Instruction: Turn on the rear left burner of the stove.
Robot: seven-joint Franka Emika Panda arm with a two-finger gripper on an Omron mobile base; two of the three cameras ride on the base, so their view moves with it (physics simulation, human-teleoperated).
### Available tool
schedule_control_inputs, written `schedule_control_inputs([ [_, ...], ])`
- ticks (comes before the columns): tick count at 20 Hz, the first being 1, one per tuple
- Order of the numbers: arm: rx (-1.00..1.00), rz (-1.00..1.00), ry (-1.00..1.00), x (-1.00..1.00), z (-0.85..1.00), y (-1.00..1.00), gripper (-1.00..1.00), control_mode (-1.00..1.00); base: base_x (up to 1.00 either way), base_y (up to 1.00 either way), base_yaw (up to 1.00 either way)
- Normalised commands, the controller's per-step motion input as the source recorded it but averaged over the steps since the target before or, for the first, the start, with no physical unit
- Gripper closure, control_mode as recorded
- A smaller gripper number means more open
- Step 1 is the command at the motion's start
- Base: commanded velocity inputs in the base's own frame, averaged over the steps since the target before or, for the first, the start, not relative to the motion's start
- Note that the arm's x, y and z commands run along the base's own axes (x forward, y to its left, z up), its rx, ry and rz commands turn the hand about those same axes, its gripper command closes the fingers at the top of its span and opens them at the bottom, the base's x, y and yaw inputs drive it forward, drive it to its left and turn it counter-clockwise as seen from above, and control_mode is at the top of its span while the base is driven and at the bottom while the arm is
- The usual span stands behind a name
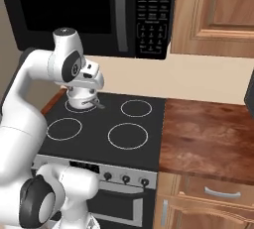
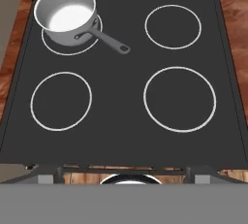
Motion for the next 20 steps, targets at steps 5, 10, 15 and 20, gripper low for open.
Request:
schedule_control_inputs([
  [5, 0.0, 0.0, 0.0, 0.0, 0.0, 0.0, -1.0, 1.0, -0.49, -0.18, 0.0],
  [10, 0.0, 0.0, 0.0, 0.0, 0.0, 0.0, -1.0, 1.0, -0.31, -0.22, -0.01],
  [15, 0.0, 0.0, 0.0, 0.0, 0.0, 0.0, -1.0, 1.0, 0.0, -0.61, -0.06],
  [20, 0.0, 0.0, 0.0, 0.0, 0.0, 0.0, -1.0, 1.0, 0.0, -0.55, -0.02],
])
